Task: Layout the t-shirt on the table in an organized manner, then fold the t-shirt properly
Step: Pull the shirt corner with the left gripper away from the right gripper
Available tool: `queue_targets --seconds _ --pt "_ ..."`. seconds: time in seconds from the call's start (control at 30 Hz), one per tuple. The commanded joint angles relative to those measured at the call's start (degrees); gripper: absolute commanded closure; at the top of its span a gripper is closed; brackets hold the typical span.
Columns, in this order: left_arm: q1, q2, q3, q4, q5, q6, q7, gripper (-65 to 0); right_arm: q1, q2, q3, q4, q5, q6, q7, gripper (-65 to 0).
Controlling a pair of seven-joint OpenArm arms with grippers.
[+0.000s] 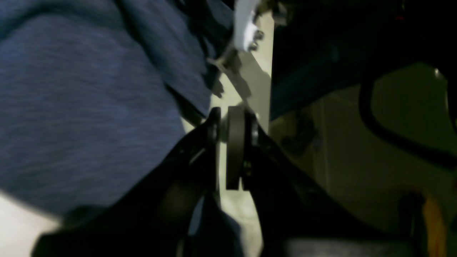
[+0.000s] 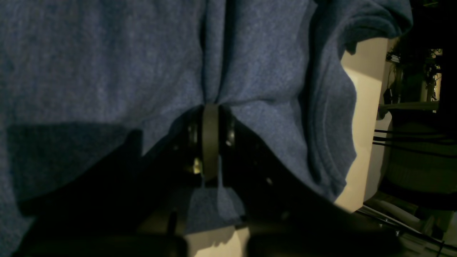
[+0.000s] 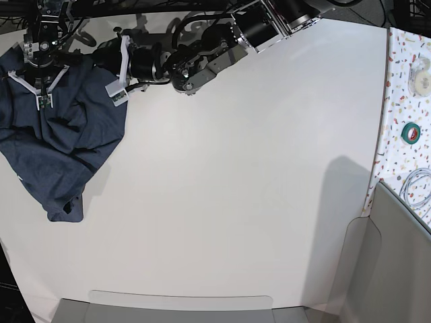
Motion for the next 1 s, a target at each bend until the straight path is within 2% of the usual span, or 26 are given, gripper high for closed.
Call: queue_targets --seconds 0.0,0.1,0.17,0.27,0.5,0.57,0.63,0.77,0.87,0.97 --pt "-0.9 0.5 -0.3 -0.5 -0.6 1.8 -1.7 -3.7 -0.3 0.4 0.1 0.5 0.5 0.4 -0.7 0.0" --pt "-1.1 -0.4 -0.2 -3.1 -0.6 8.6 -5.9 -3.7 -0.4 0.4 0.1 0.5 0.5 0.4 -0.6 0.0" --pt "-1.2 -2.1 -0.2 -3.1 -0.6 11.8 -7.0 -3.7 -0.6 0.4 0.1 0.5 0.5 0.4 -0.6 0.0" --pt "-1.2 -4.0 -0.2 -2.2 -0.6 15.2 -7.1 -3.7 -0.5 0.4 0.1 0.5 0.5 0.4 -0.6 0.0" --pt "-1.2 -8.8 0.4 3.2 -0.6 27.6 -6.8 -3.7 -0.4 0.4 0.1 0.5 0.5 0.4 -0.6 0.0" --pt "-1.2 -9.4 0.4 4.5 0.0 30.9 -4.2 -3.7 -0.4 0.4 0.1 0.5 0.5 0.4 -0.6 0.0" --pt "-1.2 -9.4 0.4 6.3 3.5 34.1 -0.1 -3.7 -0.3 0.4 0.1 0.5 0.5 0.4 -0.6 0.0" --pt "-0.7 -9.4 0.4 10.9 14.6 39.5 7.0 -3.7 -0.3 0.1 0.1 2.6 0.5 0.4 -0.8 0.0" --pt "-0.3 -9.4 0.4 11.6 21.8 41.3 9.7 -3.7 -0.2 -0.1 0.1 4.6 0.5 0.4 -0.8 0.0" --pt "0.6 -9.6 -0.1 11.6 27.0 41.5 10.3 -3.7 -0.2 -0.2 0.1 7.5 0.7 0.4 -0.8 0.0"
